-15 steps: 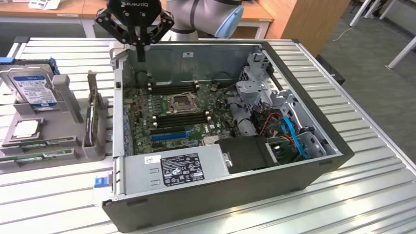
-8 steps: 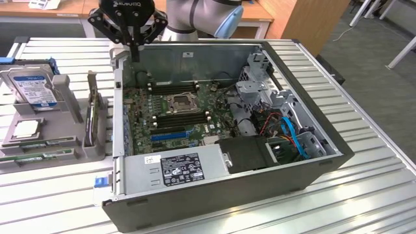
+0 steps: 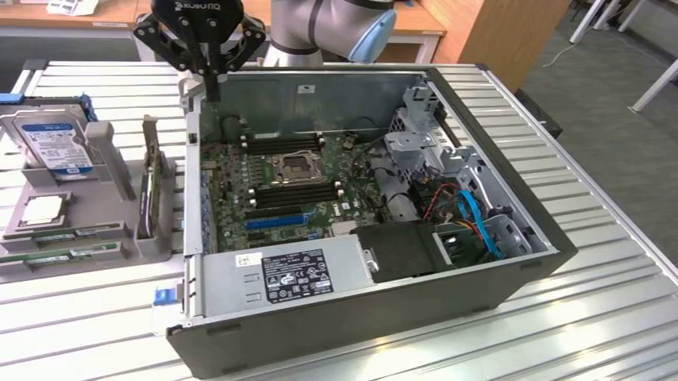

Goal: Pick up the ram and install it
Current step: 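Reach for the ram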

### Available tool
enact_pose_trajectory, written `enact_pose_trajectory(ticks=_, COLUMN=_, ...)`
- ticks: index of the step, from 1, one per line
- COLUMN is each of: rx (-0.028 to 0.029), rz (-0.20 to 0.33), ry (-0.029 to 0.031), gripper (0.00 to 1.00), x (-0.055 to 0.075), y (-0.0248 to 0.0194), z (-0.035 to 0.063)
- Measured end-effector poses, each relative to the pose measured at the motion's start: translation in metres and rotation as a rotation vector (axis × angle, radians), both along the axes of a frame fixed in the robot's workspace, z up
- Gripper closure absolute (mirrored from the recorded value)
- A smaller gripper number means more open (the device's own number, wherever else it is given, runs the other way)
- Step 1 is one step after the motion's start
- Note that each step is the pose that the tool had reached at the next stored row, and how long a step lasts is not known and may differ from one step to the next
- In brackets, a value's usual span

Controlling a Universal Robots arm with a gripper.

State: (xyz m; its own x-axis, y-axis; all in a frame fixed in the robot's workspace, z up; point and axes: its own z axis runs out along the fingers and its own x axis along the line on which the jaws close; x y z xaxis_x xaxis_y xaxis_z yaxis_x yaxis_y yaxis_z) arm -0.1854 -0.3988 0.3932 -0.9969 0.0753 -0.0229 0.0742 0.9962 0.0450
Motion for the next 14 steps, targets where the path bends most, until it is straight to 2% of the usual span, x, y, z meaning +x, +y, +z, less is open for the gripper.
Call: enact_pose_trajectory(ticks=14, rx=0.0, rz=0.0, ry=0.0007, gripper=0.9, x=-0.015, y=0.0, z=-0.0001)
